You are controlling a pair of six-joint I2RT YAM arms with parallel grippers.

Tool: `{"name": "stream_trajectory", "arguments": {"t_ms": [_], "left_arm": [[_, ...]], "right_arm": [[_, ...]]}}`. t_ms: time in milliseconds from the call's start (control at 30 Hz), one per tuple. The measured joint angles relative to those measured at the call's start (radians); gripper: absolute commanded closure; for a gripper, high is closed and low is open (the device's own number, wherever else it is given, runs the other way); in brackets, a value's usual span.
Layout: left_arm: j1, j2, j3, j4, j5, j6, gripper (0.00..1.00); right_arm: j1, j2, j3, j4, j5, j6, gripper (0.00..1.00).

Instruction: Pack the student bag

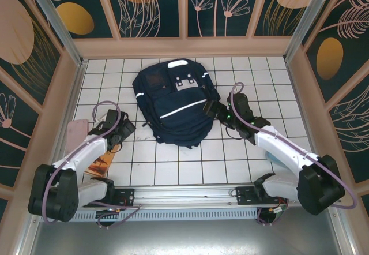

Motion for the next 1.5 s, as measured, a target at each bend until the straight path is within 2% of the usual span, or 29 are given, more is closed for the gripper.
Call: {"name": "stream_trajectory", "arguments": {"t_ms": [333,600,800,867,933,1067,1167,1333,1500], "left_arm": [[-0.029,0.031,0.009,0.076,0.108,0.027,0.06],[-0.217,0.038,0.009,0.13,0.179,-0.048,0.09],[-0.404,0.037,0.011,0.122,0.144,-0.141,0.1],[-0.445,0.038,0.029,0.097,0.129,-0.161,0.08],[-0.459,0.038,0.065,0.059,0.102,-0.168,0.02],[-0.454,0.011,0.159,-0.011,-0.016,-0.159,0.02],[-0.406,-0.032,0.18,-0.026,-0.066,-0.138,0.01],[-0.246,-0.052,0.153,-0.032,-0.082,-0.101,0.02],[-0.185,-0.051,0.08,-0.013,-0.069,-0.098,0.02]], "right_arm": [[0.0,0.002,0.013,0.0,0.0,0.0,0.03],[0.0,0.013,0.017,0.0,0.0,0.0,0.03],[0.0,0.014,0.017,0.0,0.0,0.001,0.03],[0.0,0.014,0.017,0.0,0.0,0.001,0.03],[0.0,0.014,0.017,0.0,-0.001,0.001,0.03],[0.0,0.014,0.017,0.0,-0.002,0.001,0.03],[0.0,0.014,0.017,0.0,-0.01,0.001,0.04],[0.0,0.014,0.017,0.001,-0.019,0.001,0.03],[0.0,0.016,0.017,0.001,-0.024,0.002,0.04]]}}
